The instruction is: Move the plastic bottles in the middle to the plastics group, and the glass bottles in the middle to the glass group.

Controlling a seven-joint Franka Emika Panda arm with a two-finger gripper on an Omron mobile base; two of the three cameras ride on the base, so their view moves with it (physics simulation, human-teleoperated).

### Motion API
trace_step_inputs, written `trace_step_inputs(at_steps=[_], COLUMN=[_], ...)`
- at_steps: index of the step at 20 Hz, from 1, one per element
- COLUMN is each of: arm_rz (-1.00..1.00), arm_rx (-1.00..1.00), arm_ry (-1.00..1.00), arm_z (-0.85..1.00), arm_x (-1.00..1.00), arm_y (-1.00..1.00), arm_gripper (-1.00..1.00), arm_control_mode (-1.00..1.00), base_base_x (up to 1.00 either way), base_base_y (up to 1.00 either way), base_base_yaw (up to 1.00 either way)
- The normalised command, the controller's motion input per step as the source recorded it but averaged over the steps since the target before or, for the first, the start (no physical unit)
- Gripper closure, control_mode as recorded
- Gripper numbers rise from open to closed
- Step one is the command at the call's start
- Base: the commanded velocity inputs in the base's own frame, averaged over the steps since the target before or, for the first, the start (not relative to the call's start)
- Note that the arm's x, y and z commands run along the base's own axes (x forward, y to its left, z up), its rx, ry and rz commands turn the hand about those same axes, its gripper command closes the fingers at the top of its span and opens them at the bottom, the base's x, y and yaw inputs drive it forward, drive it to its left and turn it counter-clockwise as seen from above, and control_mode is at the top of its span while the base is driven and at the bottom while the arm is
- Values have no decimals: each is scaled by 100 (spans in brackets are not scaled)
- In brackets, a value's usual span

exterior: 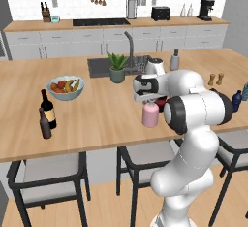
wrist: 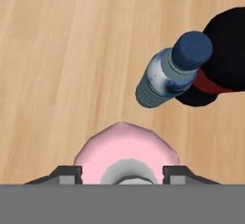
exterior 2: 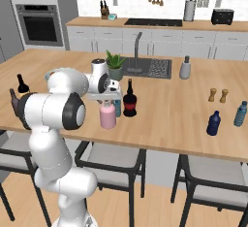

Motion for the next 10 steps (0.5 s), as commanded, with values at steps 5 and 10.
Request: trace_step_inputs(at_steps=[5, 10], arm_rz=[0, 0], arm_rx=[1, 0], arm_ry=[0, 0], arm_z=[-1, -1], arm_x=[-5, 0], arm_y=[0, 0], arm_gripper=[100, 100], arm_control_mode=[-100, -100], base_base_x=[0, 0], base_base_y=[0, 0], base_base_yaw=[0, 0])
